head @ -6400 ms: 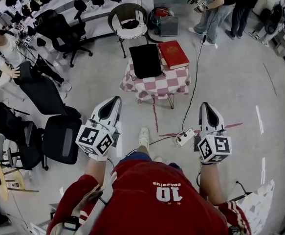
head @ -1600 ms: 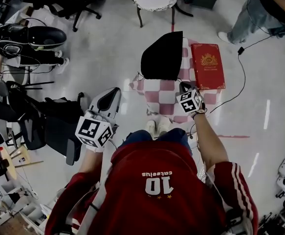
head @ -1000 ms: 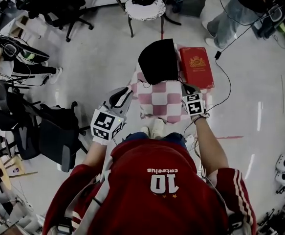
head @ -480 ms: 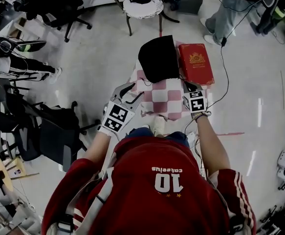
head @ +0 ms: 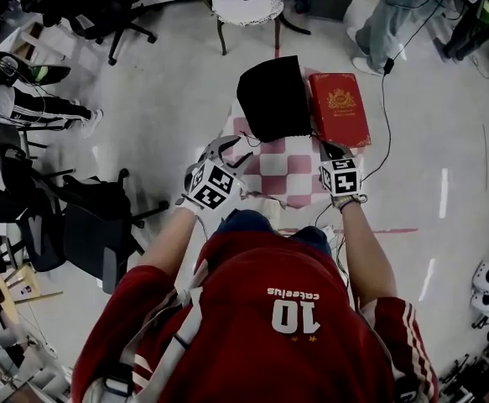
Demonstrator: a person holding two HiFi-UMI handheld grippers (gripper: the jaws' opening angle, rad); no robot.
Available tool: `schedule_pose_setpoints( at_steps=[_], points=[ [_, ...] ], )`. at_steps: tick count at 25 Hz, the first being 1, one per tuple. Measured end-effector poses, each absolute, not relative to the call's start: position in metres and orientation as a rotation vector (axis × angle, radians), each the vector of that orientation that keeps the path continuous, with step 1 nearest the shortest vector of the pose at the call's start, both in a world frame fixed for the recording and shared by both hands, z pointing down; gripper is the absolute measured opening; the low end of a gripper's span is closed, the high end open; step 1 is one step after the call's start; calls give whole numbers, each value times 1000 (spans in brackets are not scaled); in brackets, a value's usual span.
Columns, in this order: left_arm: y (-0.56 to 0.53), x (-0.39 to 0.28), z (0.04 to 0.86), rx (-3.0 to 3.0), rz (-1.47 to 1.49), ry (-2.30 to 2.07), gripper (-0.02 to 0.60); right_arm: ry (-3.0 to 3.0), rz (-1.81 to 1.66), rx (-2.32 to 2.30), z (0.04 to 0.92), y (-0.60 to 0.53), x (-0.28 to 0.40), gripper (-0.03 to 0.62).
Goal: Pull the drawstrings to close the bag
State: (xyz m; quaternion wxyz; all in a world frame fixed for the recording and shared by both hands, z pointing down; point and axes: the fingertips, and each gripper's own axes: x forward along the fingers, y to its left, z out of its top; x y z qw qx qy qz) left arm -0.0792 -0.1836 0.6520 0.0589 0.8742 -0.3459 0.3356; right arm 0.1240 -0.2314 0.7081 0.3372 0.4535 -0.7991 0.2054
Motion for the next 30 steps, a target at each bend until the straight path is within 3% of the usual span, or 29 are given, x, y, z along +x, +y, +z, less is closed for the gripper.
schedule_pose_setpoints(
  at_steps=[7, 13, 30],
  points=[
    [-206, -71, 711, 2687, 1258, -954, 178, -2080, 571, 1188, 719, -236, 134, 14],
    [-222, -71, 762, 2532, 1223, -930, 178, -2071, 608, 1199, 728, -237, 146, 14],
    [-251, -64, 828, 2492, 1549, -706, 176, -2063, 634, 1192, 740, -237, 162, 14]
  ],
)
